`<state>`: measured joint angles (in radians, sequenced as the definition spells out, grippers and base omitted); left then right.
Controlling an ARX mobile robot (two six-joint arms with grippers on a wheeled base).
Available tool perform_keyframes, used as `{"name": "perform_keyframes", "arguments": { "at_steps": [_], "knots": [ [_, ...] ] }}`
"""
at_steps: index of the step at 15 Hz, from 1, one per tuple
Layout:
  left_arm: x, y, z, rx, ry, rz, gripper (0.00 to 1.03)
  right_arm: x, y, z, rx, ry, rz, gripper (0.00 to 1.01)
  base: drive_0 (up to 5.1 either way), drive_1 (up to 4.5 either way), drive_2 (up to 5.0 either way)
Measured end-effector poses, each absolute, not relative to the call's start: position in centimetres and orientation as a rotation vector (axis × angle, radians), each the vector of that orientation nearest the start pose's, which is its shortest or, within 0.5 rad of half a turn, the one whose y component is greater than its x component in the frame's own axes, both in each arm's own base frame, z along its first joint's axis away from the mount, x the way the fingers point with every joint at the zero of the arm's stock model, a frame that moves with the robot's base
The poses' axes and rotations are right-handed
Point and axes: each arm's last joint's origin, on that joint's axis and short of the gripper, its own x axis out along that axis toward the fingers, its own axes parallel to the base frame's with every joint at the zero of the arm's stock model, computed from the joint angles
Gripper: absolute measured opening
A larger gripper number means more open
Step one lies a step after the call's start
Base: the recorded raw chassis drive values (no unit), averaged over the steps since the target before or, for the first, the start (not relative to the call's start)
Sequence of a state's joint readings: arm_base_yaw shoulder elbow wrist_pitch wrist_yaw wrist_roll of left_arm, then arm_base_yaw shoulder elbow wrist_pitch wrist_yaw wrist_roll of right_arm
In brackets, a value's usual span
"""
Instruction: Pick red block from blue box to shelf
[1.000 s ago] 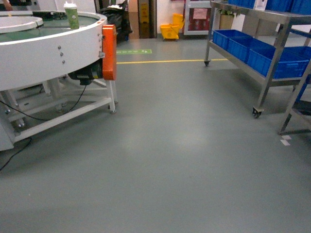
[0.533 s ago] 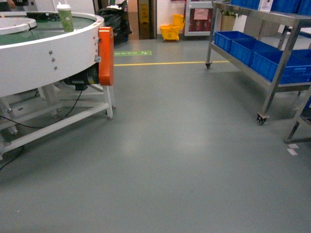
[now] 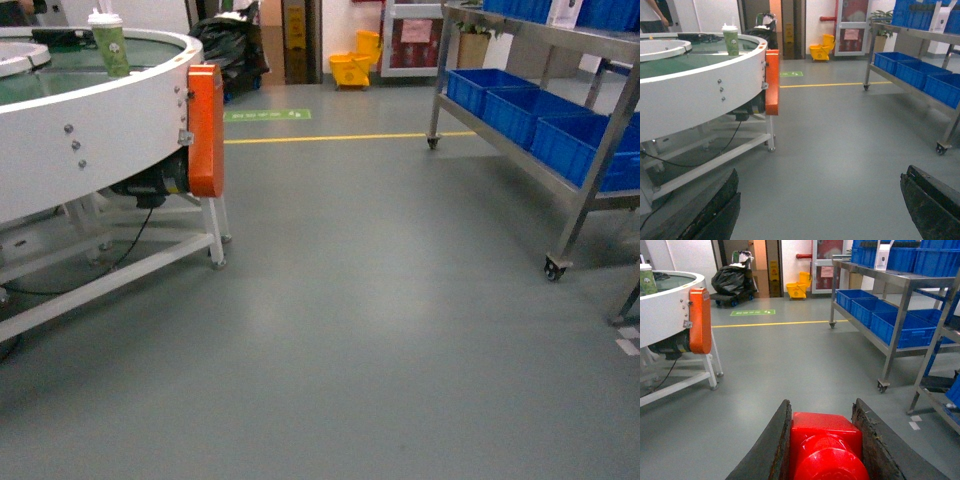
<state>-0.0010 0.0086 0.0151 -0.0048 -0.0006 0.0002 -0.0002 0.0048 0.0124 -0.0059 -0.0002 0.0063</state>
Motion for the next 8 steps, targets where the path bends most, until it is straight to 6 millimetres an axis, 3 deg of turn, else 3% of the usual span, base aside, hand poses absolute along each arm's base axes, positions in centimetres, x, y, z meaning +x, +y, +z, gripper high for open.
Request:
{"name": "perform_keyframes", "arguments": {
  "at_steps": [8],
  "knots": [
    [9.73, -0.01, 16.76, 0.0, -0.002, 0.0, 0.98, 9.72, 0.0, 16.69, 0.006, -0.003, 0.0, 0.29, 0.0, 4.3, -4.4]
  ]
}}
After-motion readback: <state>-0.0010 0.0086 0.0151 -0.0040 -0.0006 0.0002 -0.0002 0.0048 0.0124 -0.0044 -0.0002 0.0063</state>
